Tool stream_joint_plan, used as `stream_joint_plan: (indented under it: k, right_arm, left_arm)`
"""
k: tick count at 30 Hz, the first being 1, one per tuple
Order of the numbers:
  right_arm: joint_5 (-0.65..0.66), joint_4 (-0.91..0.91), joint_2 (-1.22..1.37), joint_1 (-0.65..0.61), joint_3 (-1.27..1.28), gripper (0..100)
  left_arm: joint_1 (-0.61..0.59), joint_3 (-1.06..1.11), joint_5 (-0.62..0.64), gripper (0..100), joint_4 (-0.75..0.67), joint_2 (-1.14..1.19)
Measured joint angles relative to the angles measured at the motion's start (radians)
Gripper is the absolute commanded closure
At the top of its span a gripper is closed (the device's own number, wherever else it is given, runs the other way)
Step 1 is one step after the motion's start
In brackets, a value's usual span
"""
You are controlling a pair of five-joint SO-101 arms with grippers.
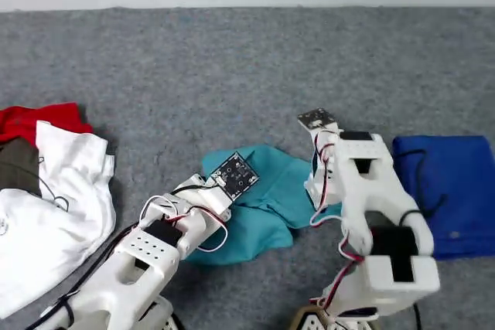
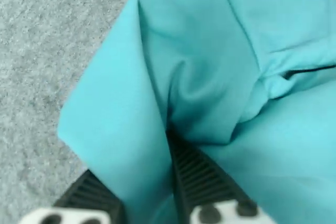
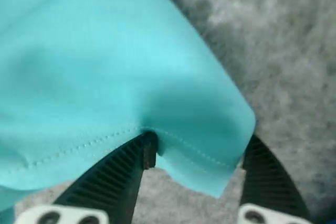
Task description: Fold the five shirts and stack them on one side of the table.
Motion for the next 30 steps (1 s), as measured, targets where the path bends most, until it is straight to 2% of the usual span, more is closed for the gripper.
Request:
stream_joint_plan:
  k: [4, 16, 30]
  right_arm:
    - [0.049, 0.002, 0.061, 0.009, -0.068, 98.8]
    - [0.075, 0.057, 0.08, 0.009, -0.123, 99.0]
    - [0.08, 0.192, -0.184, 0.006, -0.123, 99.0]
  left_arm:
    - [0.0, 0.0, 0.0, 98, 0.0, 0.0]
    - [0.0, 0.0, 0.0, 98, 0.0, 0.0]
    - [0.0, 0.0, 0.0, 98, 0.0, 0.0]
